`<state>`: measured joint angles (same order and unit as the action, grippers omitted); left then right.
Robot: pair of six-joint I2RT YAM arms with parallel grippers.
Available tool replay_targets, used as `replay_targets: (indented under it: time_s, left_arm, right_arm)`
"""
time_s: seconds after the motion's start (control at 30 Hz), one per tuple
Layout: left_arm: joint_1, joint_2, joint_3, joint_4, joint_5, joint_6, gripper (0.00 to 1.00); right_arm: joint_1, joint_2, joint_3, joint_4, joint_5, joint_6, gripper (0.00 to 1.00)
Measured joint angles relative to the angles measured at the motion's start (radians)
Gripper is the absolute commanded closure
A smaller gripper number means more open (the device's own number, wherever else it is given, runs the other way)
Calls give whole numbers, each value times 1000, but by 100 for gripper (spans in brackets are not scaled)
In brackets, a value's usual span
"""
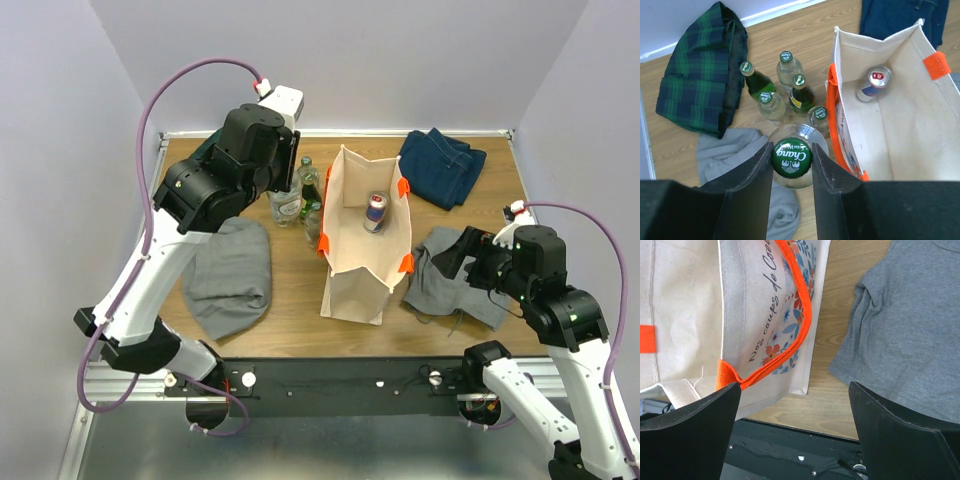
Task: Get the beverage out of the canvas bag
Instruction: Place the drink at the center of the board.
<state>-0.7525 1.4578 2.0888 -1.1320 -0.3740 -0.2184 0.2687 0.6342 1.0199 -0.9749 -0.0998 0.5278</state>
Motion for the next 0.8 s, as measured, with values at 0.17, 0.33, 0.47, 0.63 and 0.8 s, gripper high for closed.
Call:
replay_targets:
  time_s: [0.17, 0.33, 0.47, 0.63, 0.8]
  left_arm:
    - [14, -26, -67, 32, -15, -8, 100]
    - [38, -78, -198, 90, -18, -19, 100]
    - [55, -91, -261, 111, -18, -26, 100]
    - [66, -105, -344, 164, -19, -36, 100]
    - [77, -130, -461, 240, -19, -45, 100]
  right_arm:
    - [0, 0, 0, 0, 0, 3, 2]
    - [0, -3, 0, -6, 1, 4, 2]
    - [0, -3, 0, -12, 0, 4, 2]
    - [0, -2, 0, -11, 0, 6, 2]
    - [0, 0, 0, -12, 1, 7, 2]
